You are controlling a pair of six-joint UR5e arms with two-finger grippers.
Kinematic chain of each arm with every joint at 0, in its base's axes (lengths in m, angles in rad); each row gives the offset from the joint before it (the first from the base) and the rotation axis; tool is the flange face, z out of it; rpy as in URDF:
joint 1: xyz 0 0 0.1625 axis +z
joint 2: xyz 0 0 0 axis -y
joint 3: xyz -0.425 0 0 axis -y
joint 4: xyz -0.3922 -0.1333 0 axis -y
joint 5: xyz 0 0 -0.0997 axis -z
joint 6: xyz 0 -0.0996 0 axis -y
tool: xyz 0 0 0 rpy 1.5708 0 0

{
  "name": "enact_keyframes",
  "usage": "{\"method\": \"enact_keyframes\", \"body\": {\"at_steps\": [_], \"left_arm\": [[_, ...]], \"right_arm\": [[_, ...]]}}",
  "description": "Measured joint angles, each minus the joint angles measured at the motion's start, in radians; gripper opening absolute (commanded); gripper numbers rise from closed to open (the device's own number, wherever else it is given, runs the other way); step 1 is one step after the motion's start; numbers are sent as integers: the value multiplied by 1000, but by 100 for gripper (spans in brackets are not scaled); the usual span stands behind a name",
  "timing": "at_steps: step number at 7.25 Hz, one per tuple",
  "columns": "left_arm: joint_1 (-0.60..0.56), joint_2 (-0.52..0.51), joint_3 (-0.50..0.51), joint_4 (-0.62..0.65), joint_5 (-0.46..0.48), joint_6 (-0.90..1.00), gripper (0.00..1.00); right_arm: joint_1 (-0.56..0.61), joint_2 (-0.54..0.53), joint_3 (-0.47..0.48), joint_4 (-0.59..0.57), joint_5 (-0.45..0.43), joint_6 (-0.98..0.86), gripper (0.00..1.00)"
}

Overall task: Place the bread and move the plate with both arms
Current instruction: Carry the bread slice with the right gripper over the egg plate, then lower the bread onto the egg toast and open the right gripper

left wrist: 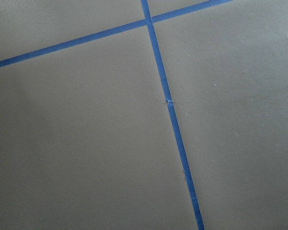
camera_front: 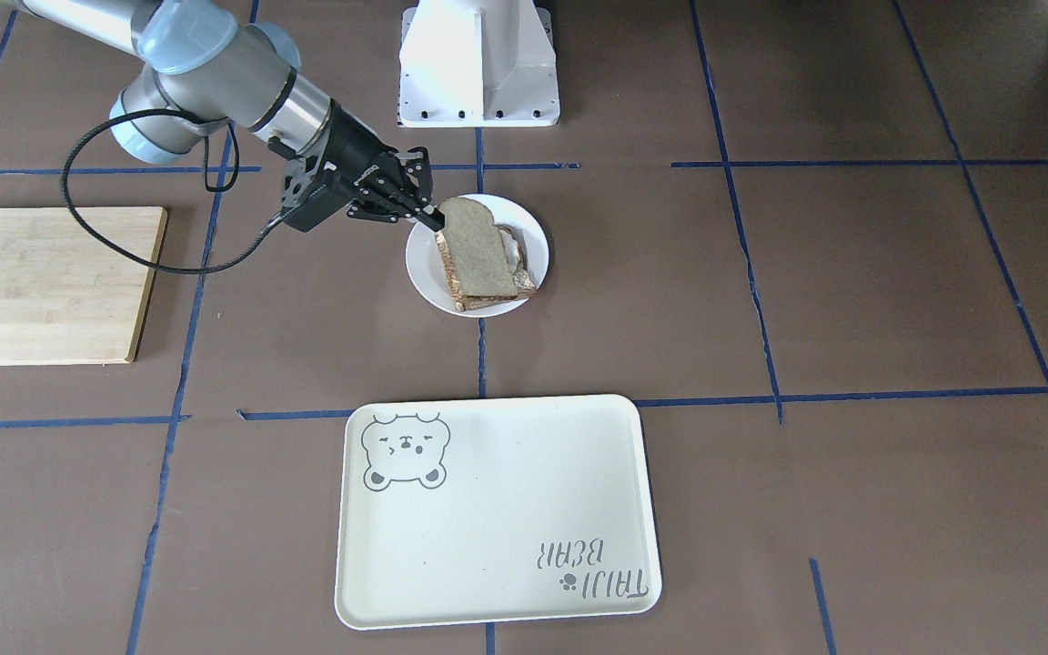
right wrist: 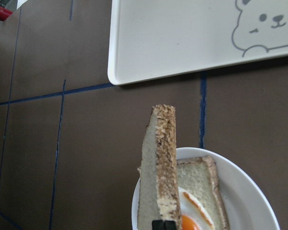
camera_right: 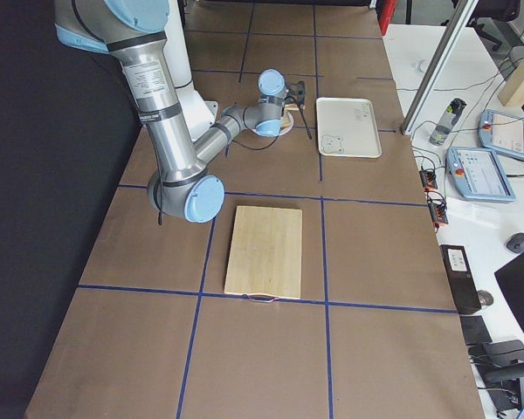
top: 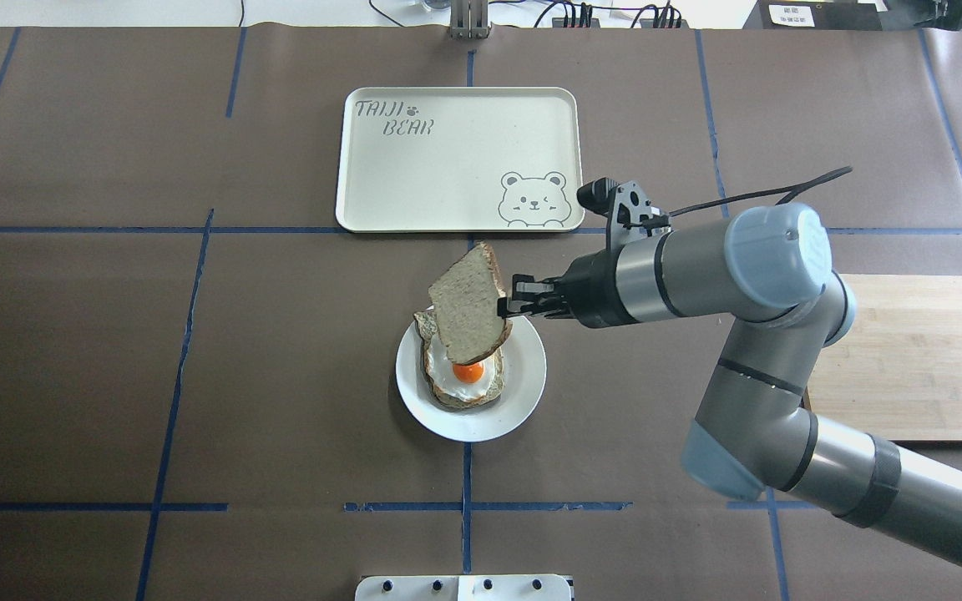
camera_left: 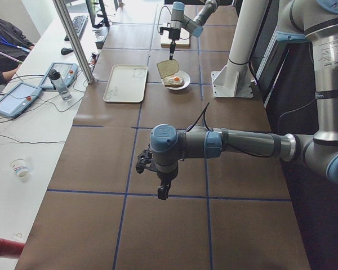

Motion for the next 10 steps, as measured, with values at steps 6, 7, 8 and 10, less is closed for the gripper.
{"method": "enact_keyframes", "body": {"at_steps": [6,7,8,10], "left_arm": [[0,0,-1,0,-1,0,100],[0,0,-1,-1,-1,0,100],[0,0,-1,-1,-2,1,100],[0,0,-2,-2,-3,1,100]], "right_arm": [[-103,-37,-9,8,-109,-49,0],[-104,-47,-14,7,-113,-51,0],[-106,-50,-26,6,-123,-51,5],[-108,-49,-47,3,-140,-51,99]]}}
